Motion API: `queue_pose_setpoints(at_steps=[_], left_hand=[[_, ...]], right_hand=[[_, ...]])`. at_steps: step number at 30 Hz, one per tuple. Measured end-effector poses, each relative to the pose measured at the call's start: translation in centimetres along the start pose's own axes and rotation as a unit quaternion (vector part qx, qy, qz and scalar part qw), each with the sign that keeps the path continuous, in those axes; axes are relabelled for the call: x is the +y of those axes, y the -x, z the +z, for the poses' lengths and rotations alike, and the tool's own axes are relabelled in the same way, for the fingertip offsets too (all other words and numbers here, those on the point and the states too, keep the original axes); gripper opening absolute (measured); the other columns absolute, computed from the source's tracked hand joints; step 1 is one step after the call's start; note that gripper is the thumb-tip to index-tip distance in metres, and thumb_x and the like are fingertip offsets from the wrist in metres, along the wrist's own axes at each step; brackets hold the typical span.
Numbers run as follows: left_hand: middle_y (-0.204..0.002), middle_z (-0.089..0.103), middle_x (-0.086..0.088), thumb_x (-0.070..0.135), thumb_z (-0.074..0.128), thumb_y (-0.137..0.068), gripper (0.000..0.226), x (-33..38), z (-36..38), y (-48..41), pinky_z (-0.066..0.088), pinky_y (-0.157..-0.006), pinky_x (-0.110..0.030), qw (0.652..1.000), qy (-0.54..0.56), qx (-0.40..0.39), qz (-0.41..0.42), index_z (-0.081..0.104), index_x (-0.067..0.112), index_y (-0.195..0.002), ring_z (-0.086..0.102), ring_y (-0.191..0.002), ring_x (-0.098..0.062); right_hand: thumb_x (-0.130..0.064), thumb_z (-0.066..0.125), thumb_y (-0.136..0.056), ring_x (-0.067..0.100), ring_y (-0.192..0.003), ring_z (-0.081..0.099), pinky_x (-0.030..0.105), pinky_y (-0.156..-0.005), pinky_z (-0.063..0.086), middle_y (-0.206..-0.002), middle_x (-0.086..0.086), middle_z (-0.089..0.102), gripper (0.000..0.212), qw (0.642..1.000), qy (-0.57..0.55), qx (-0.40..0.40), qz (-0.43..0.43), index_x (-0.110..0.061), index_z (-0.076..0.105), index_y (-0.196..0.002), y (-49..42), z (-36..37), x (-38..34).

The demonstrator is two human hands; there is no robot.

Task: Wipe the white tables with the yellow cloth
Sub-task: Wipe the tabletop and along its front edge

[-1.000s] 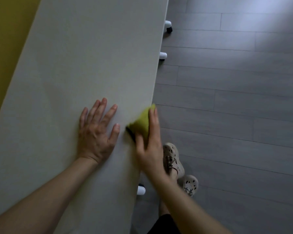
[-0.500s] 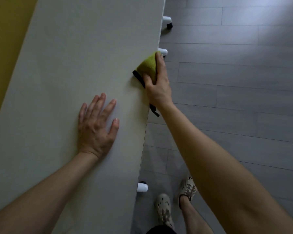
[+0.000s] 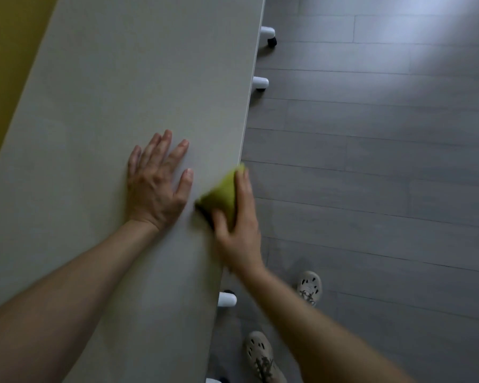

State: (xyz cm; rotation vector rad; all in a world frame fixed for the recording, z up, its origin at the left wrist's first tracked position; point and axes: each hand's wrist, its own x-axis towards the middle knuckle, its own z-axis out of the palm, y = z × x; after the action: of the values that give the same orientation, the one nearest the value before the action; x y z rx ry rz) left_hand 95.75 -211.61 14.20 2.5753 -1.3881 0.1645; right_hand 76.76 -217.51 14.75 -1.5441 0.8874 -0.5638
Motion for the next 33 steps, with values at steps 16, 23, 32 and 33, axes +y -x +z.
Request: queue_pose_setpoints(at_steps=[16,23,32,33], left_hand=[[-0.162,0.053,-0.014,0.031,0.053,-0.107,0.045,2.7,-2.8,10.6,0.032,-0.128,-0.054,0.997,0.064,-0.019,0.025,0.065,0.018,-0.148,0.046,-0.154,-0.032],[-0.179,0.026,-0.006,0.038,0.042,-0.112,0.056,2.0,-6.7,23.8,0.019,-0.132,-0.061,0.995,0.034,-0.097,0.014,0.042,0.027,-0.167,0.019,-0.167,-0.025],[-0.181,0.02,-0.003,0.041,0.041,-0.111,0.058,2.2,-5.9,25.3,0.017,-0.132,-0.061,0.997,0.03,-0.063,0.012,0.038,0.033,-0.168,0.013,-0.169,-0.023],[-0.181,0.021,-0.004,0.041,0.041,-0.111,0.058,2.1,-5.8,25.3,0.017,-0.132,-0.062,0.998,0.03,-0.058,0.016,0.039,0.032,-0.168,0.014,-0.168,-0.024]], right_hand=[[0.001,0.066,-0.1,-0.001,-0.163,0.019,0.006,-0.12,0.023,-0.18,-0.013,0.017,0.085,0.999,-0.012,-0.034,-0.003,-0.025,0.027,-0.171,19.5,0.6,1.8],[-0.023,0.06,-0.094,0.013,-0.159,0.031,0.018,-0.125,0.026,-0.177,-0.001,0.03,0.082,0.999,0.016,0.036,-0.001,-0.026,0.031,-0.171,1.6,0.6,0.3],[-0.018,0.06,-0.096,0.004,-0.159,0.03,0.024,-0.128,0.027,-0.176,-0.004,0.033,0.077,0.998,0.025,0.059,0.002,-0.025,0.035,-0.169,10.4,1.7,1.0],[-0.014,0.062,-0.097,0.001,-0.16,0.026,0.018,-0.126,0.024,-0.177,-0.006,0.03,0.077,0.998,0.021,0.055,-0.001,-0.024,0.035,-0.169,15.3,2.1,1.4]])
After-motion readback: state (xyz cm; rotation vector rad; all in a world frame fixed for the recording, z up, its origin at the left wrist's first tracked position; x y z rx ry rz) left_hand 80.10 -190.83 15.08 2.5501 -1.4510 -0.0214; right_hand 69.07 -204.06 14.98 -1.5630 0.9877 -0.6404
